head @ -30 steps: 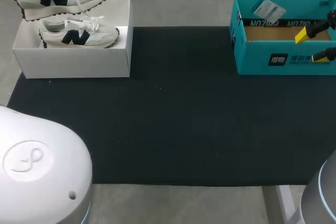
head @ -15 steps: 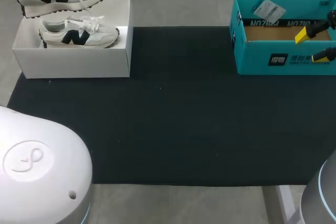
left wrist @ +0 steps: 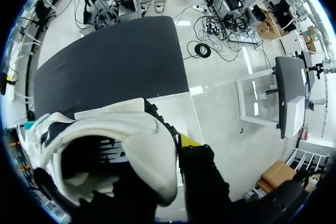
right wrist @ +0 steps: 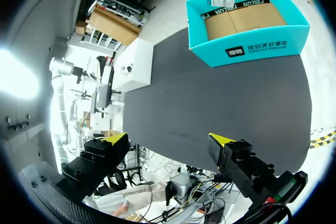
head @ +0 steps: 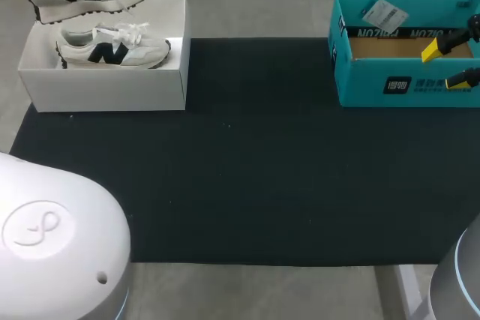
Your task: Take the shoe out of the shoebox, open the shoe tongue, remove and reinsert the insole, then place the shoe into the shoebox
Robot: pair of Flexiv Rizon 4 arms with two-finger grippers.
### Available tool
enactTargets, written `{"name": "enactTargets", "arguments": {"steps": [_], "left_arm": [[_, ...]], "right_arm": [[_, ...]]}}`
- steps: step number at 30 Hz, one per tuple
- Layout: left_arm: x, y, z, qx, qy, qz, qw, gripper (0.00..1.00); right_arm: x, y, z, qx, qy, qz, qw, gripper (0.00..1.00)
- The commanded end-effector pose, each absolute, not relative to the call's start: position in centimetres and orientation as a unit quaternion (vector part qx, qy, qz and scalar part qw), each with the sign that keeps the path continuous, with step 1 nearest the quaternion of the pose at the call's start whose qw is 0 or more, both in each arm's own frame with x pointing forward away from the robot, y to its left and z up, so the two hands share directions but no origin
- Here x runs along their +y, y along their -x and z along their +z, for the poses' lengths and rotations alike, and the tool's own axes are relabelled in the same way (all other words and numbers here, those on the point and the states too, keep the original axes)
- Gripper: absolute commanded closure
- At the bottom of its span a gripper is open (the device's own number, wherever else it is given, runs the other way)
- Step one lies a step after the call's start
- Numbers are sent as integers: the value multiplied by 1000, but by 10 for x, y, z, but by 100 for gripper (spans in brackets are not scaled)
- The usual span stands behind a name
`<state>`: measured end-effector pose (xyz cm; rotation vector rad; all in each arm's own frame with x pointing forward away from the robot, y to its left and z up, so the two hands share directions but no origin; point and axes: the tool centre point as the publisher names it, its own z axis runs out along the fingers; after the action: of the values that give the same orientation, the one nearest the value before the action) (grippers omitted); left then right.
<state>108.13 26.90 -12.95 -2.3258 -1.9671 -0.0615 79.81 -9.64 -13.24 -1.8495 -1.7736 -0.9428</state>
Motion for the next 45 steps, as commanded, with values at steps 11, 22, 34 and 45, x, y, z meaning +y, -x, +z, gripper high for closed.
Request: {"name": "enactTargets", "arguments": {"steps": [11,22,34,45], "left_arm": [[170,-1008,-85,-641,764,-78,21,100],[105,-971,-74,-632,768,-102,18,100],[30,-940,-92,-584,810,-33,-32,100],[11,-919,-93,-570,821,-37,-25,100]], "right_arm": [[-96,-798,-133,-636,664,-337,204,0],[-96,-798,-133,-636,664,-337,204,0],[-96,-798,-133,-636,664,-337,204,0],[-96,-798,-133,-636,664,-337,204,0]]}}
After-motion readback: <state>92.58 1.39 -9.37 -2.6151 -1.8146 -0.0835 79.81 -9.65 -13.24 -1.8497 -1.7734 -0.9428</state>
